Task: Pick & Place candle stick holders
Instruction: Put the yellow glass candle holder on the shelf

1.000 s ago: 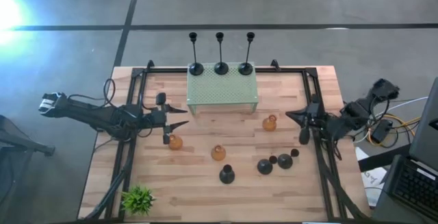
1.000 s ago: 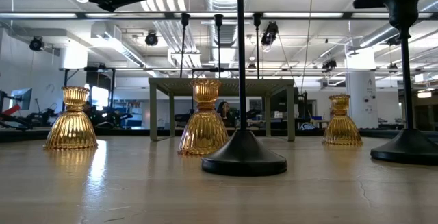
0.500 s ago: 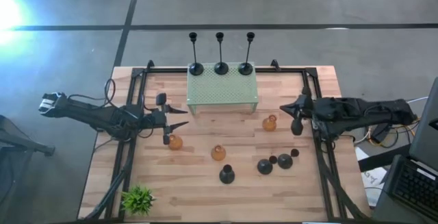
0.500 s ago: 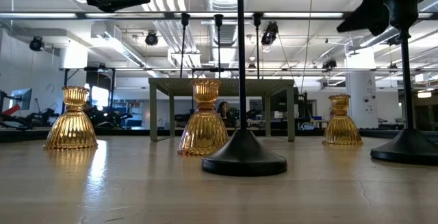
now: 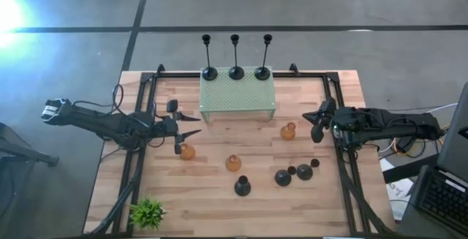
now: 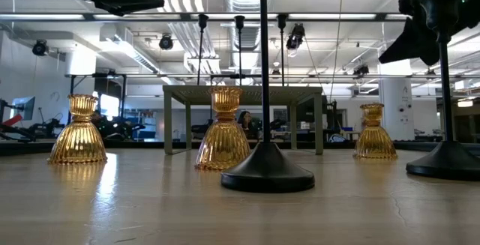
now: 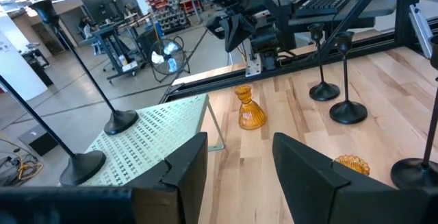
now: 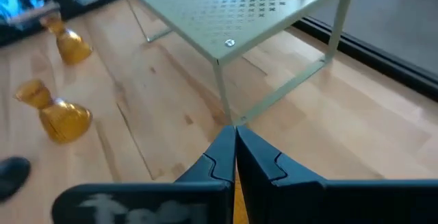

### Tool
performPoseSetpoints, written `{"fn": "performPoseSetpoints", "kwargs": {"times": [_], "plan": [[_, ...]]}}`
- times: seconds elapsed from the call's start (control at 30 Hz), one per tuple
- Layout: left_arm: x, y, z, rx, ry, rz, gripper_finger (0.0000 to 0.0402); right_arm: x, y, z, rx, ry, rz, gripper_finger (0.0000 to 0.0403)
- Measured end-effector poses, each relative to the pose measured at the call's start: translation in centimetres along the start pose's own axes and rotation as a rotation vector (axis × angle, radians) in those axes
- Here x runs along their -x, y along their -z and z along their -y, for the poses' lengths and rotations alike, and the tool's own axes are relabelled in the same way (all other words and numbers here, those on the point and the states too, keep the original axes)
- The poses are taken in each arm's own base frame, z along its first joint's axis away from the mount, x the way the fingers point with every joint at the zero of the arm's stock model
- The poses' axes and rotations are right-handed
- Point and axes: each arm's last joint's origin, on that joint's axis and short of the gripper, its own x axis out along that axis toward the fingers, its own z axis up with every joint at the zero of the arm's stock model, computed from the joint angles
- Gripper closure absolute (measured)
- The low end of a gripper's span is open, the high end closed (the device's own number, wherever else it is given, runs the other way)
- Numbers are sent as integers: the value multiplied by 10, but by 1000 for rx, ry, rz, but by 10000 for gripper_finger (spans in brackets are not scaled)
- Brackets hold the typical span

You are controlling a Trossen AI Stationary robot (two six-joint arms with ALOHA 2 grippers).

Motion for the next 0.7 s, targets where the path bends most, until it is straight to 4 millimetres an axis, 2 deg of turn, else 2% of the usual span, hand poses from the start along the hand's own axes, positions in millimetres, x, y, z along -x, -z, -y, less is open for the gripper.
{"fn": "performPoseSetpoints", "kwargs": {"times": [0.17, 0.43, 0.7], "plan": [[0, 0, 0, 7, 0, -2, 232, -6, 7, 2, -38, 55, -46, 395], [0, 0, 0, 13, 0, -2, 232, -31, 31, 1, -71, 150, -223, 395], [0, 3, 1, 9, 6, -26, 232, -42, 50, 0, -50, 56, -325, 395]]}}
